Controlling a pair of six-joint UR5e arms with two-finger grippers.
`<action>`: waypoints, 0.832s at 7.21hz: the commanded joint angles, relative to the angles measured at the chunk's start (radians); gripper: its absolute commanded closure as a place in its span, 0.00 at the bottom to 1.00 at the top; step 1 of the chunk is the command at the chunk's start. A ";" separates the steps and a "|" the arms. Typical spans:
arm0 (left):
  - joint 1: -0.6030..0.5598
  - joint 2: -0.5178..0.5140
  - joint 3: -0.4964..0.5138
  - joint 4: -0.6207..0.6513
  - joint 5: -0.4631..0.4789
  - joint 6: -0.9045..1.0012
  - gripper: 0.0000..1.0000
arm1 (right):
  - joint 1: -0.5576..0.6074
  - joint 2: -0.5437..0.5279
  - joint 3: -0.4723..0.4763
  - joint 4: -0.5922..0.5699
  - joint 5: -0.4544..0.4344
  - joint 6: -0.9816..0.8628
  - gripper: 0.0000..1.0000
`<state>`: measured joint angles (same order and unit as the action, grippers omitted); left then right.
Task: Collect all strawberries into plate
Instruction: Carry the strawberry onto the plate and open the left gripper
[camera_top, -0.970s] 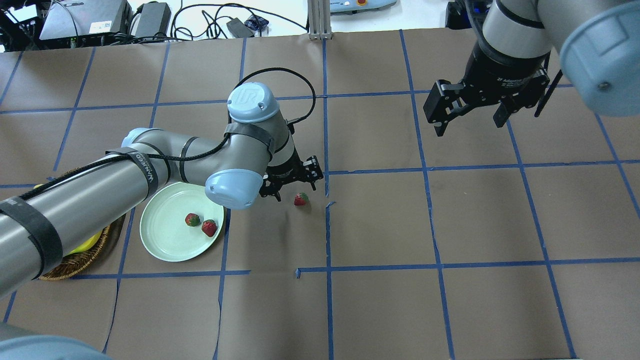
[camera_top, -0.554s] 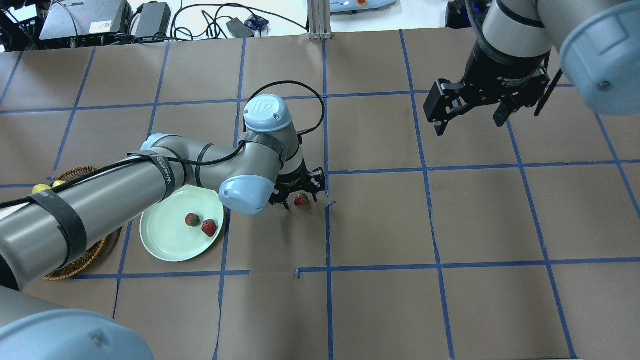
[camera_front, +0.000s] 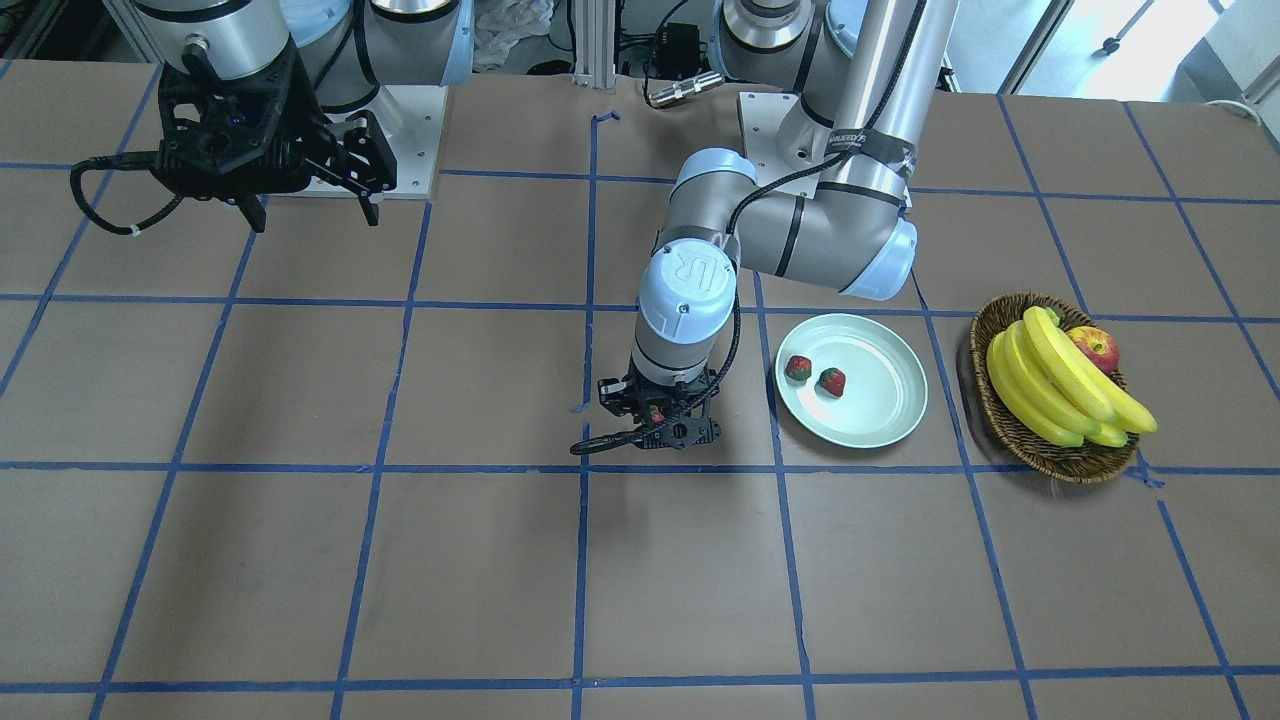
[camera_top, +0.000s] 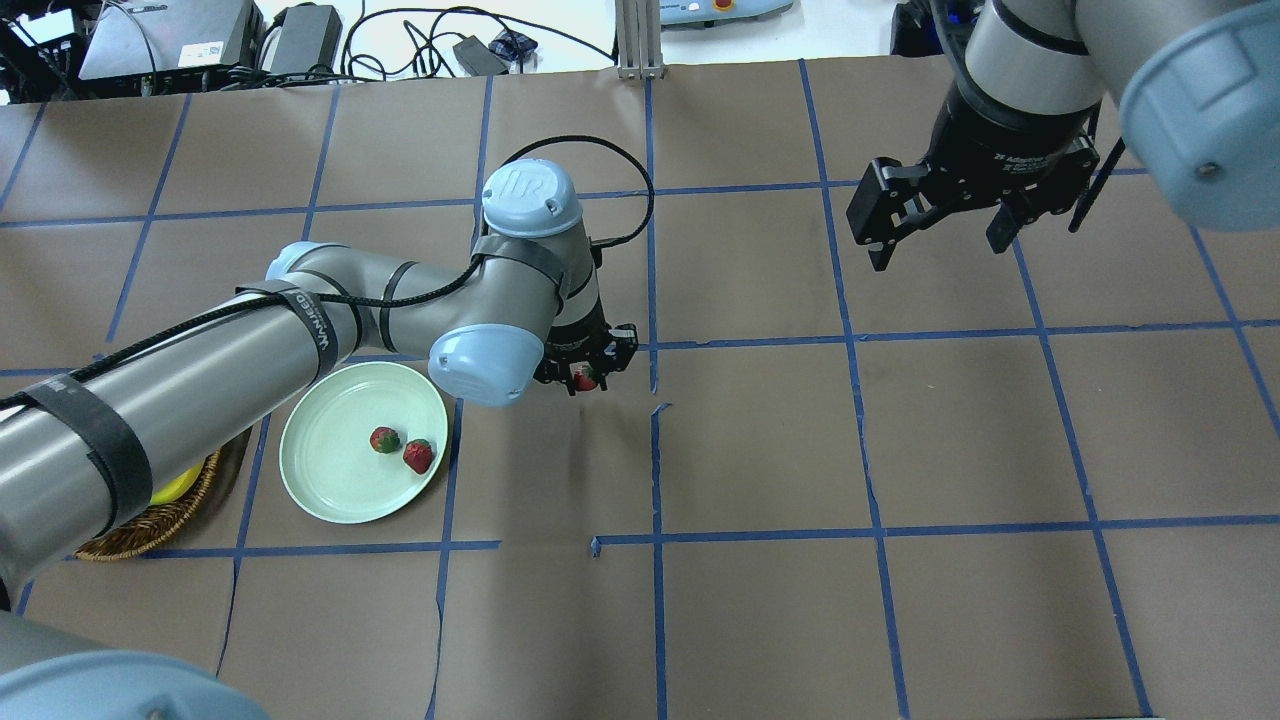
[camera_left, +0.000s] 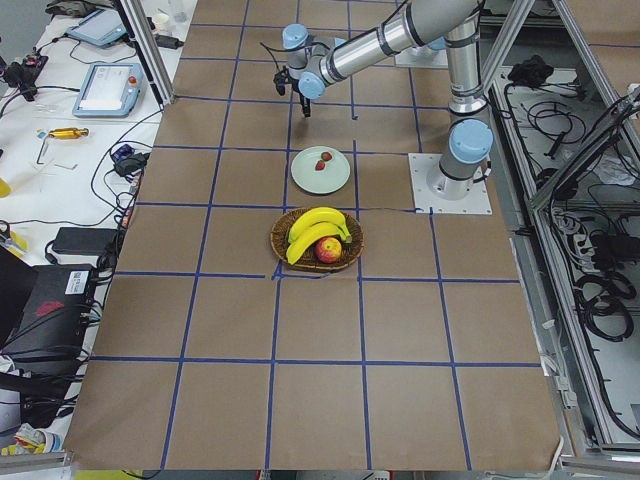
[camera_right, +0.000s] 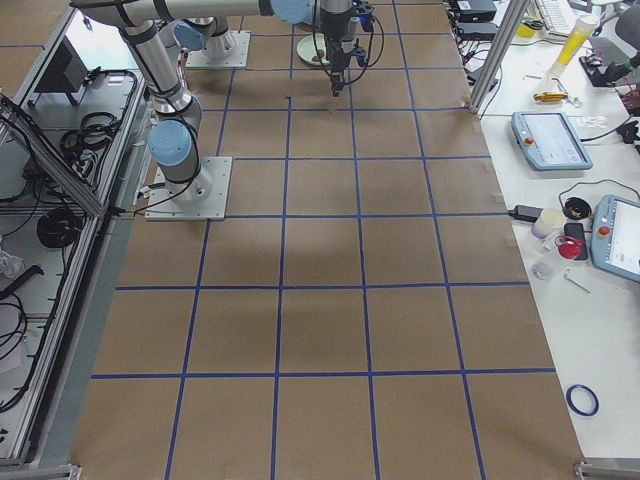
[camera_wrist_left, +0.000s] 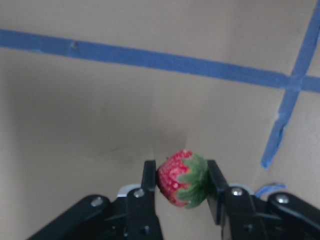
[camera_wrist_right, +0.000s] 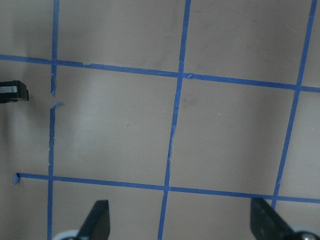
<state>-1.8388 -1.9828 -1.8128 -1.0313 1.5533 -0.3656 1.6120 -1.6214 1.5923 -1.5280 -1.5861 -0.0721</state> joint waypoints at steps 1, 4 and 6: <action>0.137 0.074 -0.015 -0.175 0.077 0.217 1.00 | 0.000 0.000 0.000 -0.001 0.000 0.000 0.00; 0.411 0.185 -0.181 -0.188 0.171 0.616 1.00 | 0.000 0.000 0.000 -0.001 0.000 0.000 0.00; 0.460 0.193 -0.243 -0.109 0.160 0.642 0.67 | 0.000 0.000 0.000 -0.001 0.000 0.000 0.00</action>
<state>-1.4137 -1.7984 -2.0176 -1.1802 1.7199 0.2472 1.6121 -1.6214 1.5923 -1.5295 -1.5861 -0.0721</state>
